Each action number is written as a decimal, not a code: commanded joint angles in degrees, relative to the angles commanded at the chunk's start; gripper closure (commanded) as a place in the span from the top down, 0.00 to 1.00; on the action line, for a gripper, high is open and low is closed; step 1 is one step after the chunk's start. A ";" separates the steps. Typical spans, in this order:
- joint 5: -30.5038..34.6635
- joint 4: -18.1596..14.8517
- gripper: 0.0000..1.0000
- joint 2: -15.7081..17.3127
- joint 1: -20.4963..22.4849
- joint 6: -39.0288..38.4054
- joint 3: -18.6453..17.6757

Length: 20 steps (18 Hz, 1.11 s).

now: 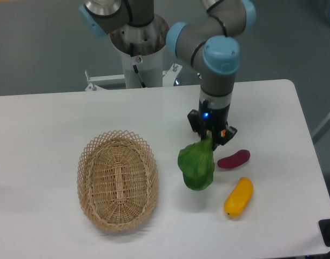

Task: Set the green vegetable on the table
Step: 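Lower the held green bok choy toward the table with the gripper, then open the gripper to release the bok choy onto the table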

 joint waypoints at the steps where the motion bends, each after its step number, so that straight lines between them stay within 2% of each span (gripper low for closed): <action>1: 1.23 0.35 0.41 -0.80 -0.09 -1.59 0.09; 4: 1.86 2.02 0.41 -2.38 -0.18 -3.97 0.09; 7: 2.21 2.02 0.42 -2.74 -0.18 -4.15 0.09; 9: 2.21 2.02 0.49 -2.91 -0.18 -3.98 0.18; 10: 2.21 2.11 0.55 -2.83 -0.18 -3.89 0.35; 11: 2.21 2.28 0.71 -2.82 -0.18 -3.80 0.53; 12: 2.21 2.29 0.91 -2.74 -0.18 -3.71 0.79; 13: 2.21 2.29 1.00 -2.65 -0.18 -3.71 1.05; 17: 2.12 2.11 1.00 -2.04 -0.36 -4.15 2.28; 20: 2.12 1.93 1.00 -1.51 -0.79 -4.67 5.62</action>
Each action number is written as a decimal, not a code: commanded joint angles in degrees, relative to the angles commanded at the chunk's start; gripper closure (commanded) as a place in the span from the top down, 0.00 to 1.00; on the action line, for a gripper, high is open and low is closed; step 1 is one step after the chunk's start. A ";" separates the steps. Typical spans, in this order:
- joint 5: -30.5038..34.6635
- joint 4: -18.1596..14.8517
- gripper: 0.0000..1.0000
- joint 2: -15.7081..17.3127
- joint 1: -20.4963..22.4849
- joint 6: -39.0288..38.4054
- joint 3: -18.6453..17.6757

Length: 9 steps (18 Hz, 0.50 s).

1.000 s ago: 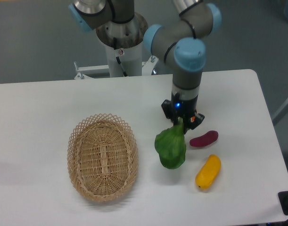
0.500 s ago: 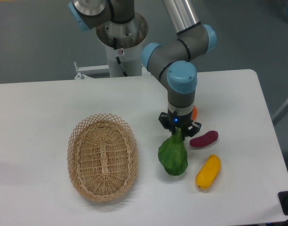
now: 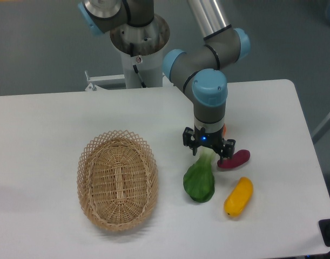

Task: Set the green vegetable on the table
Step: 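Open the gripper to release the bok choy onto the table, then raise the open gripper up away from the bok choy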

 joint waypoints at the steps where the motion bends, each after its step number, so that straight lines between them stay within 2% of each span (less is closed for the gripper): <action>1: 0.00 -0.09 1.00 0.09 -0.44 -0.26 1.40; 6: -0.70 -1.23 1.00 1.31 -0.27 0.26 8.44; 9: -2.63 -6.57 1.00 2.20 0.78 2.62 11.43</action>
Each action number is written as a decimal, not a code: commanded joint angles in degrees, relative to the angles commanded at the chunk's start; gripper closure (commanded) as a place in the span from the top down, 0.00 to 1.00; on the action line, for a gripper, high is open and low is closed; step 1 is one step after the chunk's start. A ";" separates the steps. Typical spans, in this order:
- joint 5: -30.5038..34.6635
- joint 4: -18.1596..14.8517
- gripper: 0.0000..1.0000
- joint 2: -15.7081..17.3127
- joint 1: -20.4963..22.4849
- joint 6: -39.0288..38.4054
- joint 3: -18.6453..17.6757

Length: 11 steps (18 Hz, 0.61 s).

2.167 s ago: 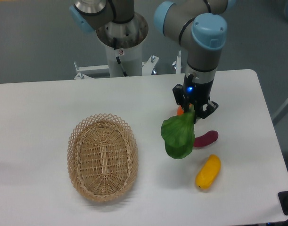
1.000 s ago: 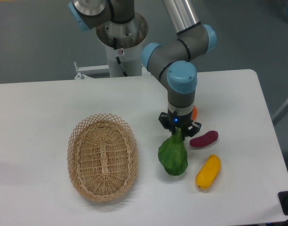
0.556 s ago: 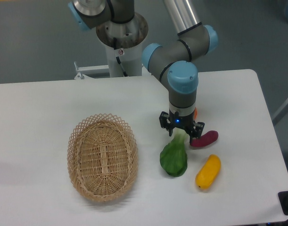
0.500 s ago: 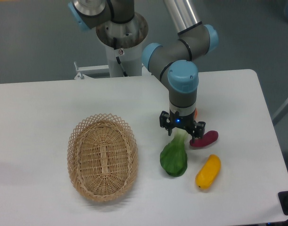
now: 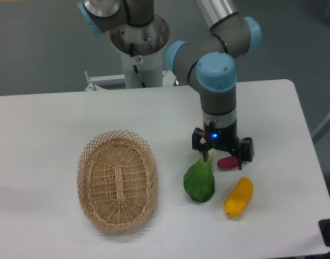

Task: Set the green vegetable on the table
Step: 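Raise the open gripper up away from the bok choy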

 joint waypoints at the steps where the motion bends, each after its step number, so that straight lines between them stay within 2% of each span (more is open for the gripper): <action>1: -0.27 -1.59 1.00 0.09 0.61 2.71 0.27; 4: -1.32 -5.02 1.00 2.63 2.81 10.54 -0.08; 7: -4.30 -10.72 1.00 5.09 6.93 20.46 -0.08; 11: -4.66 -12.06 1.00 6.15 8.35 23.12 0.27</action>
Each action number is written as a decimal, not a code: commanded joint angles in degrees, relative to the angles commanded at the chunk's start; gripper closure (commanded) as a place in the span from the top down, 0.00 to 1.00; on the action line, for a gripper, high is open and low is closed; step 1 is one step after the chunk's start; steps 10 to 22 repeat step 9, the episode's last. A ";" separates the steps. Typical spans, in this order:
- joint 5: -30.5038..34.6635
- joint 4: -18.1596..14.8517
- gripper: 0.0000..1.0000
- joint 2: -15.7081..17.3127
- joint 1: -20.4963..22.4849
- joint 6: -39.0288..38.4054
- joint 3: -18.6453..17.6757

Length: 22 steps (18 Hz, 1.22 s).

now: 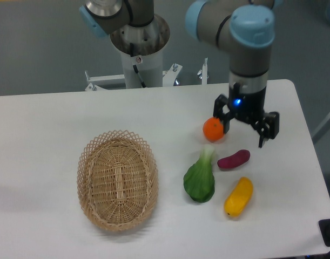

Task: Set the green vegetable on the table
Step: 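Raise the open gripper up away from the bok choy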

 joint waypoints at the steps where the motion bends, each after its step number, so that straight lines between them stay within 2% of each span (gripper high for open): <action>1: 0.00 -0.35 1.00 0.00 0.00 0.62 0.00; 22: 0.09 -0.35 1.00 0.00 0.00 0.71 -0.09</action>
